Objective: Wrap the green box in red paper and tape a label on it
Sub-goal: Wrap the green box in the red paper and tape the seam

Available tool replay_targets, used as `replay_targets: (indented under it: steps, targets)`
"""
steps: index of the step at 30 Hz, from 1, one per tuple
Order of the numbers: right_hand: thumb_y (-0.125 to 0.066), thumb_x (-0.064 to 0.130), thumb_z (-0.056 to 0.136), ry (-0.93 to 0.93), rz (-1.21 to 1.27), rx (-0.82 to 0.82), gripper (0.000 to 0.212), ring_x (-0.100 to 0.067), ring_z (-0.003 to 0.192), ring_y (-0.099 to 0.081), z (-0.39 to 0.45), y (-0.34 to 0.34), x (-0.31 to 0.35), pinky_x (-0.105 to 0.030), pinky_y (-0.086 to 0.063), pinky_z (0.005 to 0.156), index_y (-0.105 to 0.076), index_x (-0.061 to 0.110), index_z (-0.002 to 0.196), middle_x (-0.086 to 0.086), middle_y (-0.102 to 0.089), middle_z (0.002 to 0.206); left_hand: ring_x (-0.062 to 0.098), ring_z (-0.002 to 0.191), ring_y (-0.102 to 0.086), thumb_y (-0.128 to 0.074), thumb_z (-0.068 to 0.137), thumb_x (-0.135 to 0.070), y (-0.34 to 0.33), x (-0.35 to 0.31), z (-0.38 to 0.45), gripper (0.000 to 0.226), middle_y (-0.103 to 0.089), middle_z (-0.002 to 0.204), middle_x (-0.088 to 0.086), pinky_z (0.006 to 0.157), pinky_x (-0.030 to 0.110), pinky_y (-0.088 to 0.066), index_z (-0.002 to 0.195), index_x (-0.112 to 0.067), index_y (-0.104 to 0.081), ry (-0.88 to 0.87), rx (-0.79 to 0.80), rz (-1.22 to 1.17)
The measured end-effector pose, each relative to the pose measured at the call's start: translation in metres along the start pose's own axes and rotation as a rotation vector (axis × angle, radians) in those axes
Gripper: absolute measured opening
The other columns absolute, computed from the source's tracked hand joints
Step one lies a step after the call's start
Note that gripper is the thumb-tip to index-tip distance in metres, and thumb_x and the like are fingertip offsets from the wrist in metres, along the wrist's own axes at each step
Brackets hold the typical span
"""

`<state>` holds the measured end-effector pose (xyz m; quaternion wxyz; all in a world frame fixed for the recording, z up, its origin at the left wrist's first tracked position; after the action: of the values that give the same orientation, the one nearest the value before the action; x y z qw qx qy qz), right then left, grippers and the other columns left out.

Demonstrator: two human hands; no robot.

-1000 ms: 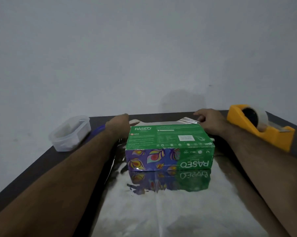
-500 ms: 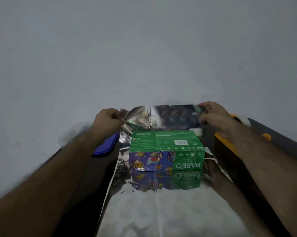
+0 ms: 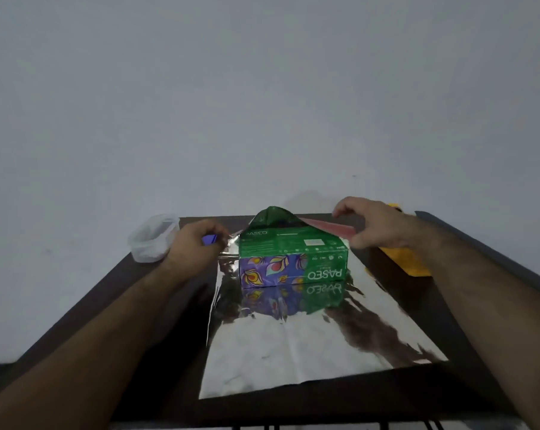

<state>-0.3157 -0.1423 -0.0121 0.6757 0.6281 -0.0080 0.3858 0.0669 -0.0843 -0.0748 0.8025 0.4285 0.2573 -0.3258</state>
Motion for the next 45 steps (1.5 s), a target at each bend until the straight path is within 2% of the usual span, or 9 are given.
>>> replay_targets:
  steps: [7,12,17,19,22,25,29,35,45]
  targets:
    - [-0.093,0.059,0.068,0.12,-0.219,0.082,0.118,-0.013,0.15,-0.035,-0.004,-0.027,0.034,-0.029,-0.029,0.119,-0.031,0.028,0.164,0.009,-0.036,0.166,0.015,0.087,-0.071,-0.073,0.086,-0.001,-0.007,-0.001,-0.008,0.029,-0.075,0.084,-0.012,0.084,0.041,-0.06,0.085,-0.03,-0.073,0.1,-0.115,-0.012]
    - [-0.083,0.071,0.073,0.176,-0.299,0.031,0.108,-0.016,0.137,-0.054,0.003,-0.041,0.033,-0.035,-0.044,0.115,-0.038,0.029,0.162,0.004,-0.054,0.155,0.03,0.096,-0.071,-0.067,0.079,-0.006,-0.006,-0.014,-0.006,0.029,-0.073,0.1,-0.001,0.078,0.041,-0.059,0.095,-0.029,-0.062,0.149,-0.151,-0.057]
    - [-0.074,0.072,0.079,0.213,-0.405,-0.015,0.085,-0.015,0.109,-0.058,0.006,-0.049,0.032,-0.037,-0.051,0.092,-0.059,0.025,0.148,0.008,-0.061,0.119,0.003,0.075,-0.067,-0.066,0.089,-0.012,-0.017,-0.061,-0.017,0.047,-0.068,0.119,-0.001,0.066,0.018,-0.054,0.134,-0.022,-0.055,-0.046,-0.078,0.03]
    - [-0.077,0.067,0.081,0.237,-0.404,-0.053,0.071,-0.015,0.106,-0.055,0.008,-0.053,0.03,-0.038,-0.05,0.091,-0.07,0.023,0.136,0.008,-0.06,0.116,0.011,0.088,-0.07,-0.072,0.09,-0.042,-0.029,-0.076,-0.021,0.06,-0.068,0.13,-0.001,0.091,0.035,-0.057,0.144,-0.025,-0.053,-0.158,0.09,0.231]
    - [-0.08,0.062,0.08,0.269,-0.356,-0.118,0.062,-0.016,0.119,-0.057,0.008,-0.06,0.027,-0.041,-0.049,0.102,-0.075,0.024,0.129,0.007,-0.065,0.13,0.016,0.114,-0.063,-0.065,0.086,-0.071,-0.048,-0.082,-0.018,0.063,-0.069,0.121,-0.008,0.12,0.05,-0.034,0.133,-0.03,-0.062,-0.261,0.252,0.724]
    - [-0.078,0.059,0.085,0.276,-0.376,-0.139,0.063,-0.013,0.132,-0.058,0.007,-0.065,0.024,-0.042,-0.033,0.121,-0.071,0.025,0.136,0.007,-0.067,0.141,0.013,0.106,-0.065,-0.062,0.089,-0.069,-0.054,-0.077,-0.016,0.047,-0.072,0.108,-0.013,0.122,0.052,-0.03,0.119,-0.033,-0.067,-0.273,0.251,0.754]
    - [-0.073,0.06,0.089,0.269,-0.402,-0.138,0.062,-0.006,0.134,-0.057,0.006,-0.069,0.02,-0.042,-0.013,0.128,-0.065,0.03,0.143,0.012,-0.067,0.142,0.015,0.128,-0.06,-0.061,0.095,-0.065,-0.051,-0.075,-0.018,0.056,-0.069,0.135,-0.009,0.127,0.05,-0.021,0.138,-0.03,-0.064,-0.283,0.26,0.737]
    - [-0.075,0.057,0.089,0.251,-0.373,-0.188,0.058,-0.005,0.132,-0.058,0.001,-0.073,0.017,-0.044,-0.011,0.129,-0.067,0.032,0.14,0.015,-0.068,0.138,0.013,0.143,-0.049,-0.06,0.099,-0.06,-0.05,-0.071,-0.025,0.062,-0.058,0.152,-0.009,0.129,0.048,-0.015,0.151,-0.028,-0.053,-0.256,0.269,0.657]
    - [-0.082,0.054,0.085,0.258,-0.301,-0.262,0.051,-0.004,0.123,-0.063,-0.002,-0.076,0.016,-0.039,-0.016,0.126,-0.074,0.031,0.13,0.016,-0.073,0.129,0.012,0.139,-0.054,-0.067,0.097,-0.054,-0.045,-0.067,-0.022,0.054,-0.065,0.146,-0.009,0.126,0.043,-0.019,0.145,-0.03,-0.063,-0.337,0.197,0.662]
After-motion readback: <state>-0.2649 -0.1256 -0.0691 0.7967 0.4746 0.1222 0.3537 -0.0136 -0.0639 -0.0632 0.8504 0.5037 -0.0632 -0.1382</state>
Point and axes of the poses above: each hand's wrist, its own z-axis towards the middle knuckle, its own y-axis out of the back of the hand, x = y × z, the point moved 1 cm from there along z, towards the middle knuckle
